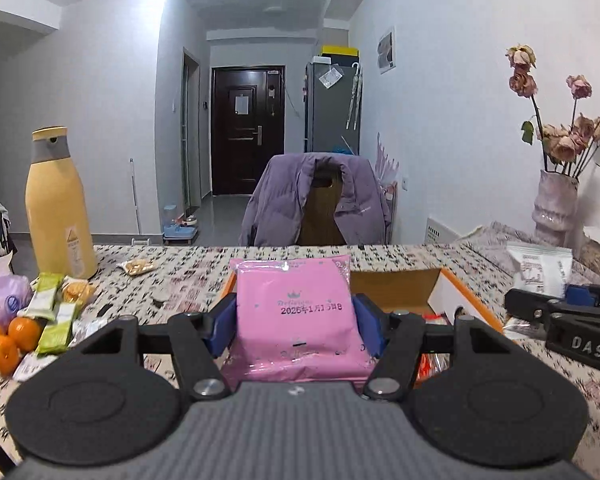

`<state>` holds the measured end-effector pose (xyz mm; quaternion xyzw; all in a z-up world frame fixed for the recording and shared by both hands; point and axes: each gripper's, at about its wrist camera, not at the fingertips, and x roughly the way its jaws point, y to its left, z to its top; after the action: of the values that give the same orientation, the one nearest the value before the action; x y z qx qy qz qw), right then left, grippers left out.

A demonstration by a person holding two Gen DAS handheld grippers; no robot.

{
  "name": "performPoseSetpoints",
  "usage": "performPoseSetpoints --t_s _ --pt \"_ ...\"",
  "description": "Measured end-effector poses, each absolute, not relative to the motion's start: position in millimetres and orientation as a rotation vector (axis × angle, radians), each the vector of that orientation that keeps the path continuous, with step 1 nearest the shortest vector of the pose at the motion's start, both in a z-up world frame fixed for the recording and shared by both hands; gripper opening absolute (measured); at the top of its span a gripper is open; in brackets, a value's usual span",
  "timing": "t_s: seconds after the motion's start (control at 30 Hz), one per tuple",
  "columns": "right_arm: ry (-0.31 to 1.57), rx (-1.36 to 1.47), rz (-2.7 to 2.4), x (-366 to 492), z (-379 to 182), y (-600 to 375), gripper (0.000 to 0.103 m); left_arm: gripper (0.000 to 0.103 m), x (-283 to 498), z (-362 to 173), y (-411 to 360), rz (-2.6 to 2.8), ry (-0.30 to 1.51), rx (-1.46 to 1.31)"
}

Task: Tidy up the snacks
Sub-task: 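Carry the pink packet and white packet over the box with both tools, then release the pink packet and white packet into the box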

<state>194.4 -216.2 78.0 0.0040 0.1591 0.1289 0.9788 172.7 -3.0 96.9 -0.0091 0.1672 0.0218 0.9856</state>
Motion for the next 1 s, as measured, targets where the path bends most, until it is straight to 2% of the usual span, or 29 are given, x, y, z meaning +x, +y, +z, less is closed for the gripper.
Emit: performPoseSetpoints --t_s 0.37,0.7,1.0 --pt "0.36 0.012 0.246 252.0 65.9 -201.8 0.038 0.063 228.4 91.0 -6.0 0.076 0.334 -0.023" --pt "0.46 0.046 0.24 280.6 22.4 -208.4 0.038 0.063 261.0 48.5 -2.1 0.106 0.393 -0.029" --pt "0.491 0.035 0.252 282.2 13.7 -207.2 0.04 0.063 267.1 29.2 2.3 0.049 0.435 -0.024"
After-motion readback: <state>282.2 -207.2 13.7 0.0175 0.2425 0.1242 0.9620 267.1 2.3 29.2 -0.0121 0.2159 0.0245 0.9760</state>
